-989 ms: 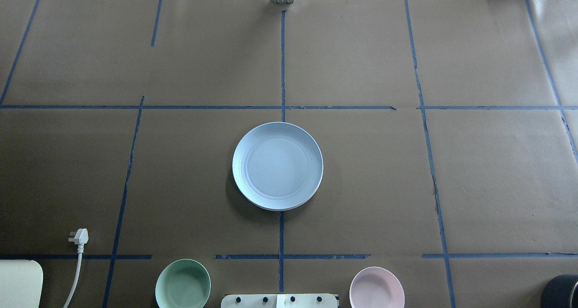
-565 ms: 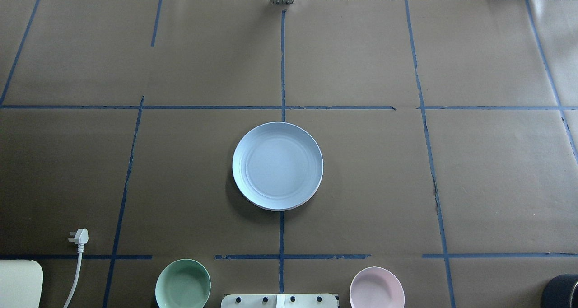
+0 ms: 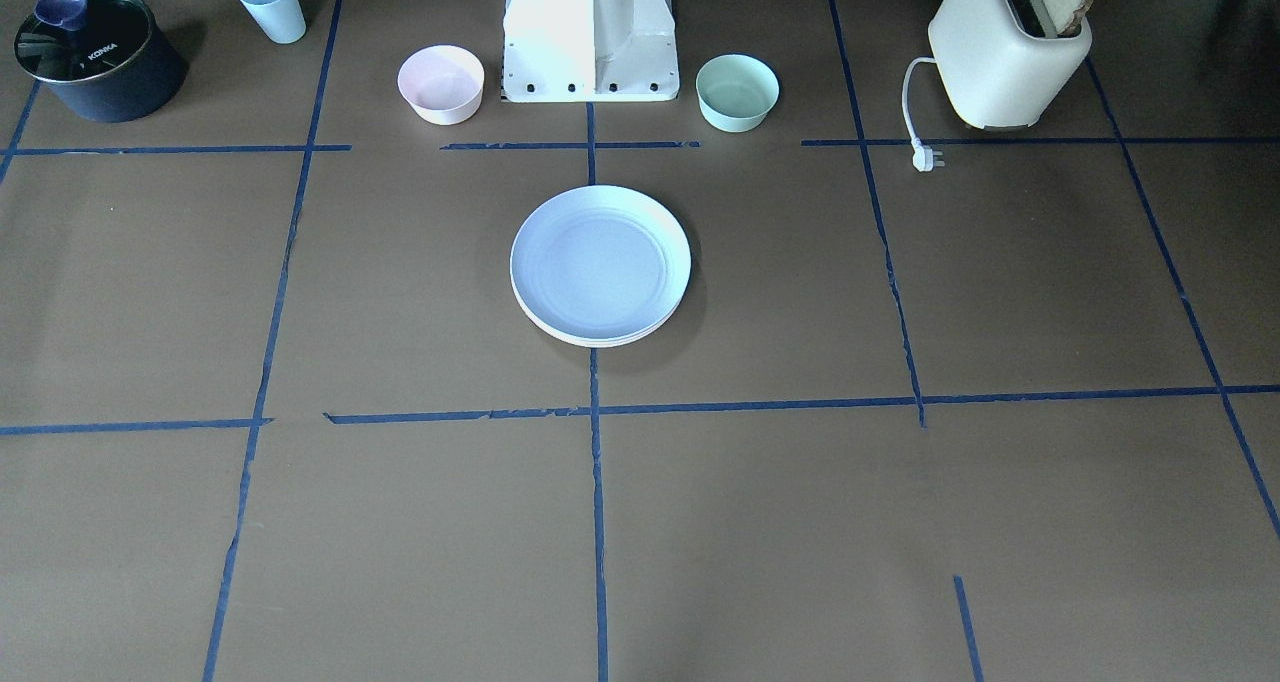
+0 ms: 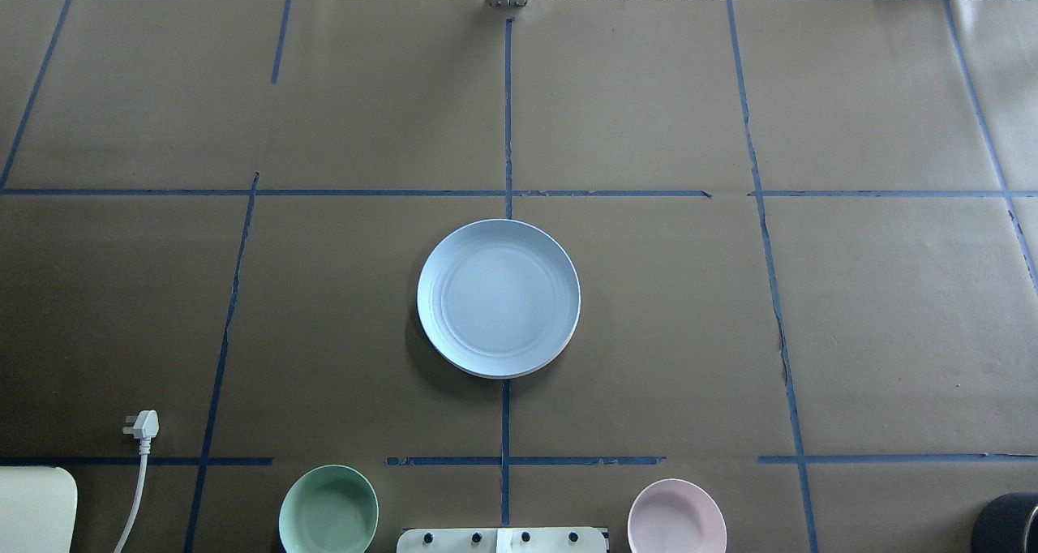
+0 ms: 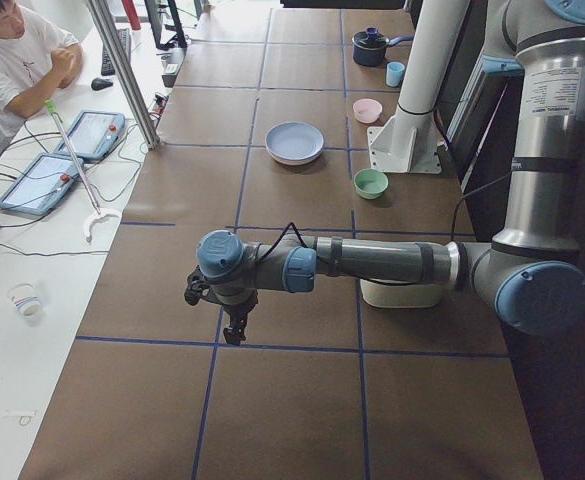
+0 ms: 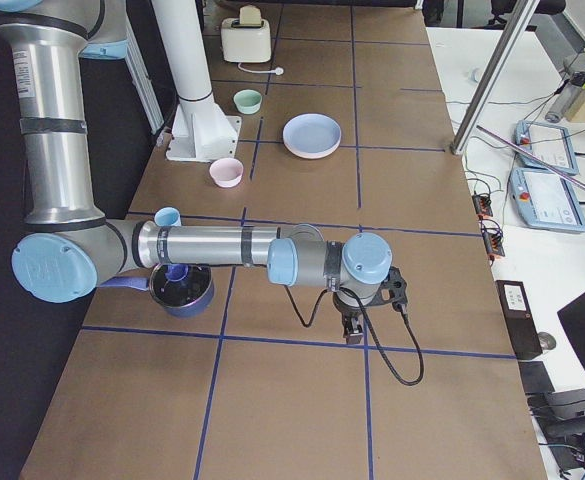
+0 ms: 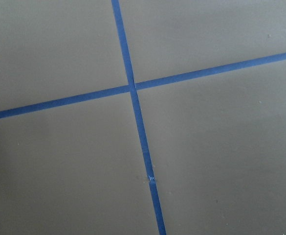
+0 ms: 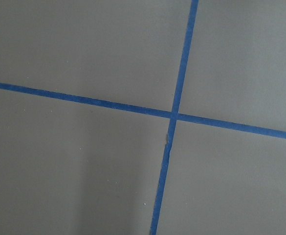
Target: Stack three plates with pink and blue
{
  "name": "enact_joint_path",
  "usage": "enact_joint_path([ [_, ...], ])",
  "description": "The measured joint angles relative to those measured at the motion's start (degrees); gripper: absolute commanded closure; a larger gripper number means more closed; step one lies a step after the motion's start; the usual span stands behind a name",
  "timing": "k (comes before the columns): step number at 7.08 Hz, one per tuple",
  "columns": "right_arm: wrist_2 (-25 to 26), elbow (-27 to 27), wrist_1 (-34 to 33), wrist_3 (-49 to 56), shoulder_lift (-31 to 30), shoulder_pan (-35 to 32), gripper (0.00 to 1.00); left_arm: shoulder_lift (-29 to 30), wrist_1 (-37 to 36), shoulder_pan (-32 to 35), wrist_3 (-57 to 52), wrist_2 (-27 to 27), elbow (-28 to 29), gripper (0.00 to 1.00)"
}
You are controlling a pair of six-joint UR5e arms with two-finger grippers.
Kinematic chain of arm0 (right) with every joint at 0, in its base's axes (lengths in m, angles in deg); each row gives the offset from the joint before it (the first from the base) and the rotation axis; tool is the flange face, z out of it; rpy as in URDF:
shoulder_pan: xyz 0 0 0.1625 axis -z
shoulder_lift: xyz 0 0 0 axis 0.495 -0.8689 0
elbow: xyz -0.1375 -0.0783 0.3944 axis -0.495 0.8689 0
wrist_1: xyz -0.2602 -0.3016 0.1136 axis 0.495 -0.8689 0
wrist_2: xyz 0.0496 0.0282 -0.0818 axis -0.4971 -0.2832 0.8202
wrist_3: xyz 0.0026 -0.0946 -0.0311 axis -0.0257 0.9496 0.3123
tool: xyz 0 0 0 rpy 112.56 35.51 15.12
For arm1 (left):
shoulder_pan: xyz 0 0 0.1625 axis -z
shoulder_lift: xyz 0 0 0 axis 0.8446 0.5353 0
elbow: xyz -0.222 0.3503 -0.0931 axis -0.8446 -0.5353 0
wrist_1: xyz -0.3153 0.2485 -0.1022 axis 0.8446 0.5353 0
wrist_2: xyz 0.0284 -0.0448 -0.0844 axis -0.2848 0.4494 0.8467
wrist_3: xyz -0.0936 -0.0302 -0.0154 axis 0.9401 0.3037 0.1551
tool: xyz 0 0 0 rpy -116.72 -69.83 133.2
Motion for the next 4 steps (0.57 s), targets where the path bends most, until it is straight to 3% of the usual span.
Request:
enact_joint_path([
  [4, -0.18, -0.05, 0.20, 0.12, -0.06, 3.46, 0.00, 0.31, -0.03, -0.05, 0.01, -0.01, 0.42, 0.00],
])
